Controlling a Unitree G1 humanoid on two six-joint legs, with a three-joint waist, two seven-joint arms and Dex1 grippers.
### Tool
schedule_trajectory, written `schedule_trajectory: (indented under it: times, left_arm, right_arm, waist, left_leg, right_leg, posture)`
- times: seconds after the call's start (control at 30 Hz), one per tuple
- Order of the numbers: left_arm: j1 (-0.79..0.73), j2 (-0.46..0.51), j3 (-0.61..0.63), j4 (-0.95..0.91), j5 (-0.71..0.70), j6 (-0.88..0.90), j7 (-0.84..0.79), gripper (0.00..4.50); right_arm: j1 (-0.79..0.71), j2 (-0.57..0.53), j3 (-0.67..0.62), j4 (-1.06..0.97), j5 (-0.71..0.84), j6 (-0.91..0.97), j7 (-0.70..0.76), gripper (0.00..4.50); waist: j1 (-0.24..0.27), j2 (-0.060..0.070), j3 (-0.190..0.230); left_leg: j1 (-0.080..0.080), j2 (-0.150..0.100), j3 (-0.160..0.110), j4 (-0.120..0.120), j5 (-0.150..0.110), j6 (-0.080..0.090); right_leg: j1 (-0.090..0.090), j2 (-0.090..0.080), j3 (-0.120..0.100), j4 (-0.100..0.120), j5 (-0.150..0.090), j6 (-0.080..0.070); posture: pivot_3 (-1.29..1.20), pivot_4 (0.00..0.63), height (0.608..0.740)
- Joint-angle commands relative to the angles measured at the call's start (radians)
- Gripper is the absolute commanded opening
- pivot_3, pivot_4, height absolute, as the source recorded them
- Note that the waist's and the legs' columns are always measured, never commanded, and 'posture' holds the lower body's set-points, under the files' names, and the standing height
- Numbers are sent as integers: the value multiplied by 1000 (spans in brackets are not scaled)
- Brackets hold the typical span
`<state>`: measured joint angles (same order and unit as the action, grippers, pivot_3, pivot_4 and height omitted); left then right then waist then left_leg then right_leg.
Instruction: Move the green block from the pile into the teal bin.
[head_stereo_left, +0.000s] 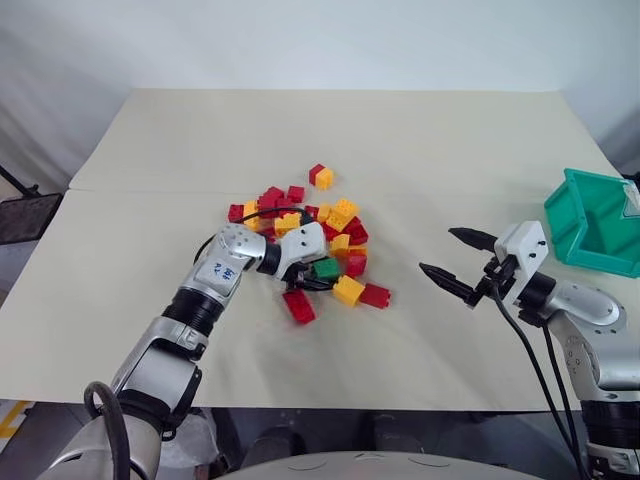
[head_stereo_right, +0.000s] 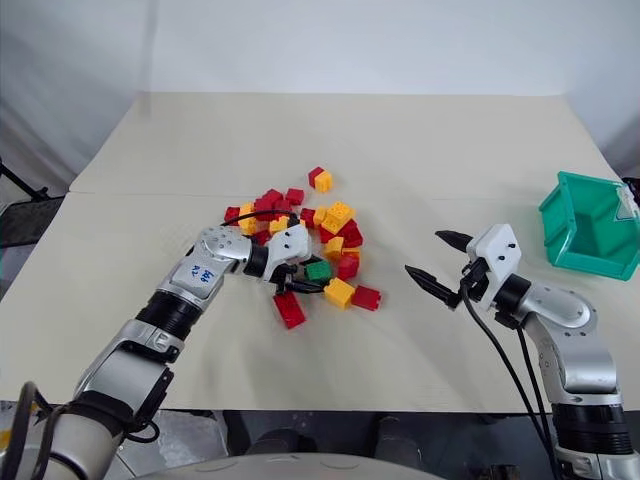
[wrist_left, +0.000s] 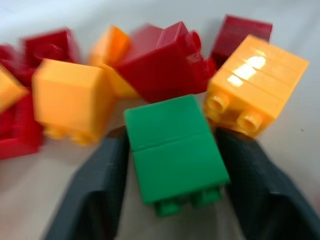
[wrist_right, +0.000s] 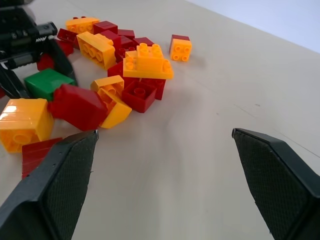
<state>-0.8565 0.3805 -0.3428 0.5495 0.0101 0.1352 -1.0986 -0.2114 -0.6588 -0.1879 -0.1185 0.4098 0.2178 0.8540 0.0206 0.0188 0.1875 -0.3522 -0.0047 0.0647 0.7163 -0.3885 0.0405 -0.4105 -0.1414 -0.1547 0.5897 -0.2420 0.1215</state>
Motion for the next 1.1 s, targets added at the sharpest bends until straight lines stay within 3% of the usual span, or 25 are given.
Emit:
schedule_trajectory:
  times: [0.03,0.17,0.3,0.47,0.73,0.97,1.1]
  left_arm:
    - [-9,17,2,-13,28,67,10,1502]
    - [-11,13,24,-36,12,100,24,1531]
    - [-28,-18,147,-90,-113,105,35,1531]
    - [-54,-31,184,-134,-167,131,1,1531]
    - [-82,-160,105,-187,-159,139,3,1531]
    - [-118,-295,1,-28,-65,22,53,1531]
    - [-152,-363,19,70,-69,-15,80,2756]
  right_arm:
    - [-13,-5,-29,-27,8,-20,-11,4500]
    - [-23,-4,-24,-23,6,-19,-14,4500]
    - [-24,-9,-32,-30,13,-14,-14,4500]
    - [4,-36,-49,-46,41,9,23,4500]
    - [25,-95,-125,-64,104,63,54,4500]
    - [25,-108,-196,-75,113,77,17,4500]
    - [25,-110,-223,-82,115,85,-6,4500]
  waist:
    - [0,0,0]
    - [1,0,0]
    - [2,0,0]
    - [10,0,0]
    - [11,-1,0]
    - [12,-1,1]
    - [9,-1,1]
  left_leg:
    - [0,0,0,0,0,0]
    - [0,0,-2,0,0,0]
    - [0,0,-3,1,0,0]
    - [-2,-1,-5,1,0,0]
    - [-4,-2,-1,1,0,1]
    - [-4,-2,-1,0,0,1]
    - [-4,-1,-1,0,0,1]
  right_leg:
    - [0,0,0,0,0,0]
    - [0,0,2,1,0,0]
    - [-1,0,2,1,0,0]
    - [-2,-1,0,0,0,0]
    - [-2,-1,-2,-2,0,1]
    - [-1,-1,-2,-3,1,1]
    - [-2,-1,-2,-2,1,1]
  posture:
    - [0,150,740]
    - [0,150,740]
    - [0,150,740]
    - [0,150,740]
    - [0,150,740]
    - [0,150,740]
    - [0,150,740]
